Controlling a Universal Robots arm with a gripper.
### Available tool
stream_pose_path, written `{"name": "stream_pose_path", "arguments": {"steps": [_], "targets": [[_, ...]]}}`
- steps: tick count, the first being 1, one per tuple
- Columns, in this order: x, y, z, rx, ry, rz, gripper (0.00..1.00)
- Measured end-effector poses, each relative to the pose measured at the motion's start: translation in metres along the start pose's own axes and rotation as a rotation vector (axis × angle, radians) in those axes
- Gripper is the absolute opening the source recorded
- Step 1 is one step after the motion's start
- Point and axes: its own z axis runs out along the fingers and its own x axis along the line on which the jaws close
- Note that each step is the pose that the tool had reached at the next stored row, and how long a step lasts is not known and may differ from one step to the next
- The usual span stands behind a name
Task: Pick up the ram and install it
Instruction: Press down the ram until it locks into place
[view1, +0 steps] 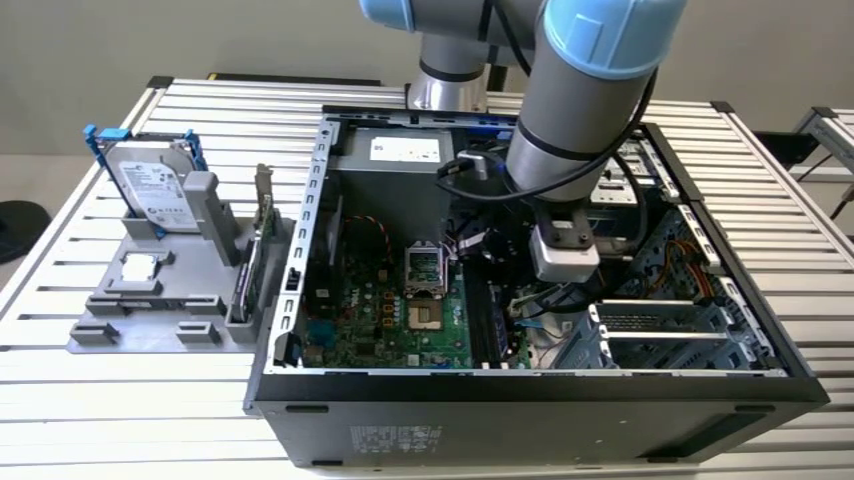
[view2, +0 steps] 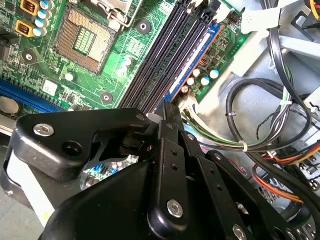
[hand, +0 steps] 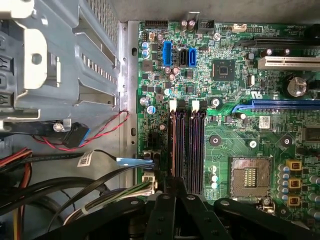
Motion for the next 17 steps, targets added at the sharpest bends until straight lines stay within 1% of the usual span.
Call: {"name": "stream_pose_path", "arguments": {"steps": [4, 5, 7, 8, 14, 17], "targets": [[-0.0001, 0.0002, -0.0013, -0.0005, -0.0001, 0.0, 0.0], [-0.0001, 0.0002, -0.0033, -0.0004, -0.0002, 0.0, 0.0], [-0.0002, 0.0003, -0.0096, -0.0001, -0.0002, 0.0, 0.0], [-0.0002, 0.0004, -0.0105, -0.0002, -0.0002, 0.0, 0.0], [-0.0002, 0.0004, -0.0105, -0.0001, 0.0003, -0.004, 0.0], [-0.0002, 0.0004, -0.0104, 0.0001, 0.0035, -0.004, 0.0]]}}
